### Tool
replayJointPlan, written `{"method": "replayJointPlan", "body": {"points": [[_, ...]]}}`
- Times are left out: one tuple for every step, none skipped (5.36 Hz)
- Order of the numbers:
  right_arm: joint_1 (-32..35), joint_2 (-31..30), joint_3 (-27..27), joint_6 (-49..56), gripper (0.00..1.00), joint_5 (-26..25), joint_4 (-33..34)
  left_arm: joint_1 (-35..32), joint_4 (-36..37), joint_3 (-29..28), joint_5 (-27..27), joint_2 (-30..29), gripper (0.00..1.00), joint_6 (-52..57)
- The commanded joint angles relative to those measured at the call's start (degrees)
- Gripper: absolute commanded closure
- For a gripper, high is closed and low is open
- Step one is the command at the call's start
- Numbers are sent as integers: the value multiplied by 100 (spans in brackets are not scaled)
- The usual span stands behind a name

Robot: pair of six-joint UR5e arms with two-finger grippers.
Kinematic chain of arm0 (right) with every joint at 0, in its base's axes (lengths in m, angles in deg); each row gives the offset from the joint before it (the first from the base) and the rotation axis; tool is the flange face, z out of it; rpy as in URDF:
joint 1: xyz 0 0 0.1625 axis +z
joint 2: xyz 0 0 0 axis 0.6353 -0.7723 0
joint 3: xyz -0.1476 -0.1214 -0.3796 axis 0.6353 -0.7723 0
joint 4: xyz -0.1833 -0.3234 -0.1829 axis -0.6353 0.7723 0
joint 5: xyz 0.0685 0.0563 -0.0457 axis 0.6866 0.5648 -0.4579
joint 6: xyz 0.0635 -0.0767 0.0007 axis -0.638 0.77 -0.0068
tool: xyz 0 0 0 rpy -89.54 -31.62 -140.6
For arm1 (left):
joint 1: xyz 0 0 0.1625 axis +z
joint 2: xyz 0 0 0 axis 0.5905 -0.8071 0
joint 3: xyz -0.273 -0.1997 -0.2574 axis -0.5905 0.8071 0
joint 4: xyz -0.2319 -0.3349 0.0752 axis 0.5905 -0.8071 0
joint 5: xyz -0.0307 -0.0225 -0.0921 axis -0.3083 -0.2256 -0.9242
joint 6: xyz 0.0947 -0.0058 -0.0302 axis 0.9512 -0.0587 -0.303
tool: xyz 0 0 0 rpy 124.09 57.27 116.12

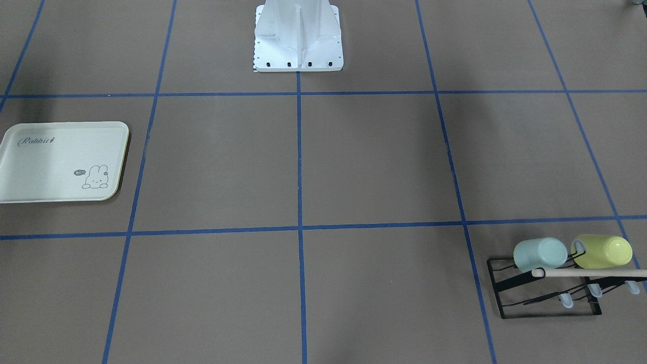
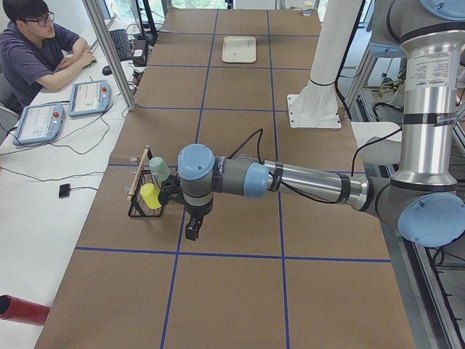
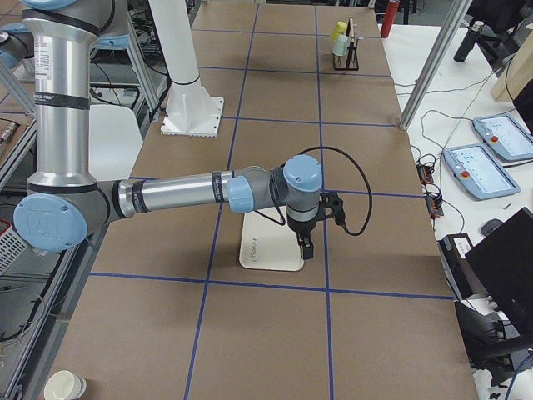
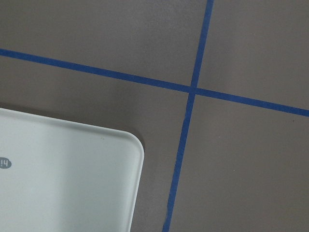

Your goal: Left arm grabs green cup and hands to right arm on tray

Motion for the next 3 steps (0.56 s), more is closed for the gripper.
{"method": "replayJointPlan", "body": {"points": [[-247,297,-36,-389,0,-67,-17,55,-605,-859,-37,-935,0,-17],[-326,323,-19,-445,0,-68,-18,195,-669,-1013,-37,-1254,0,-670],[-379,358,-19,-436,0,-68,-26,440,-948,-1276,-28,-1596,0,-1199]]}}
